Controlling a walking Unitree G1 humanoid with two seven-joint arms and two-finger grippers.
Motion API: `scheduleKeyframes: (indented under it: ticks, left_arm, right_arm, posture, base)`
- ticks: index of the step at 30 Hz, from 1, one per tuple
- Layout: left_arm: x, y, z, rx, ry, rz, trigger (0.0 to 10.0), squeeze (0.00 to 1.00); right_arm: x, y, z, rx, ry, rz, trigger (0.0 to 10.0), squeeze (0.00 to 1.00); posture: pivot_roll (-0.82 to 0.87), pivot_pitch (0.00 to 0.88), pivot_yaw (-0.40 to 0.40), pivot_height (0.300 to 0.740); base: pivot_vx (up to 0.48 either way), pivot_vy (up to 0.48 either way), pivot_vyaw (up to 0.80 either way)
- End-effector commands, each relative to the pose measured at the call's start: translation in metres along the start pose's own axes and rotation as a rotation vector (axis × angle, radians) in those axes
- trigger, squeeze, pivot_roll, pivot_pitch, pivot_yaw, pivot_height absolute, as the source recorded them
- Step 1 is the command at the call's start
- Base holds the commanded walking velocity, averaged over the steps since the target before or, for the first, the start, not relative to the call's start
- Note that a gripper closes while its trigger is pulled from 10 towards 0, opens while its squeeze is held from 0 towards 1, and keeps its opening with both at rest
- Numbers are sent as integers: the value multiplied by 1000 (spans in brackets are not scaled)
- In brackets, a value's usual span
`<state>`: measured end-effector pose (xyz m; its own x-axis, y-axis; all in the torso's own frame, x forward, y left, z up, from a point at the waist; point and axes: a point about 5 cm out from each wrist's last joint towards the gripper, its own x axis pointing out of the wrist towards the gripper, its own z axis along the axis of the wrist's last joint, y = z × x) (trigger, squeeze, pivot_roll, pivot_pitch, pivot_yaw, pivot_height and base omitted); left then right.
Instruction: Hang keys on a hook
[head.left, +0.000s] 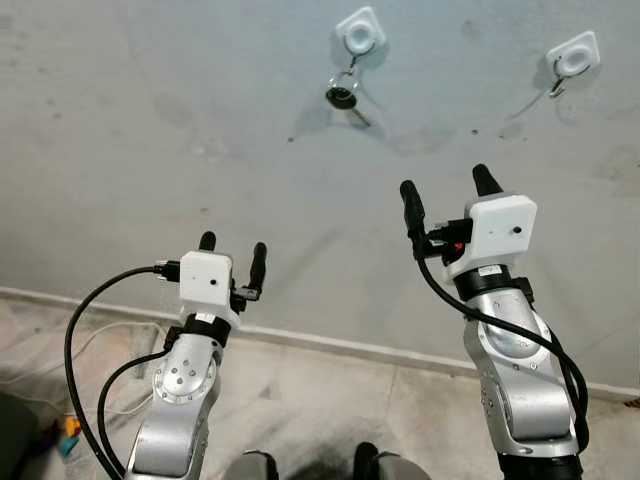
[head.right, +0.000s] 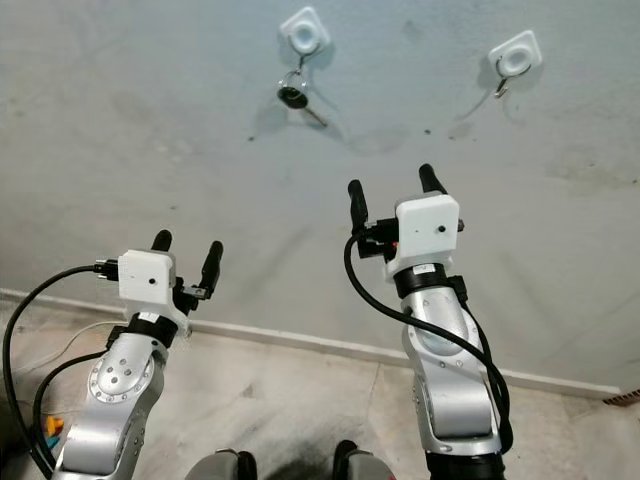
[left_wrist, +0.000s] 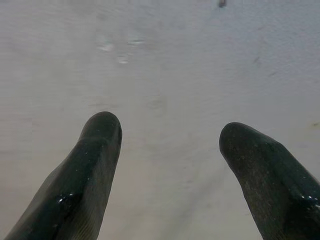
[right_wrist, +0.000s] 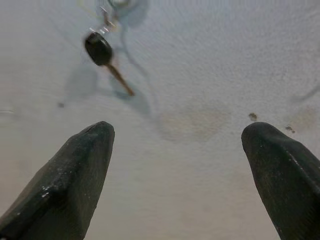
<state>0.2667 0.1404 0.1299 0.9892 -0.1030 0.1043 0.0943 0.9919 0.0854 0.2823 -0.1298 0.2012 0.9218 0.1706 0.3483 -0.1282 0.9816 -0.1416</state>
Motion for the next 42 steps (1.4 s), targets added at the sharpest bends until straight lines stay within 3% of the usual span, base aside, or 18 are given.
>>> scheduleKeyframes:
  ticks: [1,42]
  left_arm:
    - [-2,-3,-2,0,14,-9,10000,0]
    - [1,-2,-3,4,18,-26,10000,0]
  right_arm:
    - [-1,-4,-2,0,14,-6,10000,714]
    - [-1,-7,-8,-8,40,-17,10000,710]
  posture:
    - [-1,142,27,740]
    - [-11,138,29,740]
  base:
    - [-341,0,0]
    - [-322,0,0]
